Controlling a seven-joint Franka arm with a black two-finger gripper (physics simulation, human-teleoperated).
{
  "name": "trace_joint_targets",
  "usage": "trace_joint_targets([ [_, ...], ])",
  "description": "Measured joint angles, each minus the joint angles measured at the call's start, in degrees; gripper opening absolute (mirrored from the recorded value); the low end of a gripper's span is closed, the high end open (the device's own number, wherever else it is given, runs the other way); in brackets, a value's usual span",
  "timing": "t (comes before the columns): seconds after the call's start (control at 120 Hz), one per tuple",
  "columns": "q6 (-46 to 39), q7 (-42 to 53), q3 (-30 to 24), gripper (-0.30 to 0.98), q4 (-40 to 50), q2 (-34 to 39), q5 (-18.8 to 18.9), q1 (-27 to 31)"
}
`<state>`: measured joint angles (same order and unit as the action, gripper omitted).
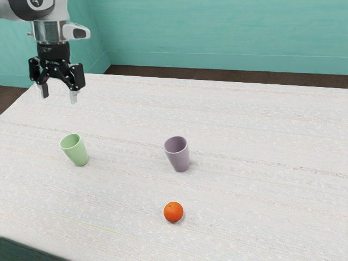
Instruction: Place the right cup onto the left cup
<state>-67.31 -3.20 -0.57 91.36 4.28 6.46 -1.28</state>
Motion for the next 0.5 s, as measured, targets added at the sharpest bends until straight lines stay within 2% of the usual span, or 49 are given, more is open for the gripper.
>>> trace_joint_targets([
  [0.158,-14.7,1.9,0.1,0.67,-3.8,-8.8,-0.3,-1.8],
  [0.292,-22.1,0.9,0.4,0.67,-9.3,-16.1,-1.5,-1.3],
  [0.4,-26.4,-4.7,0.4,0.67,-10.2,-20.1,-2.6,-5.9],
  [0.5,-31.2,-10.3,0.4,0.67,-5.5,-20.3,-3.8,-10.8],
])
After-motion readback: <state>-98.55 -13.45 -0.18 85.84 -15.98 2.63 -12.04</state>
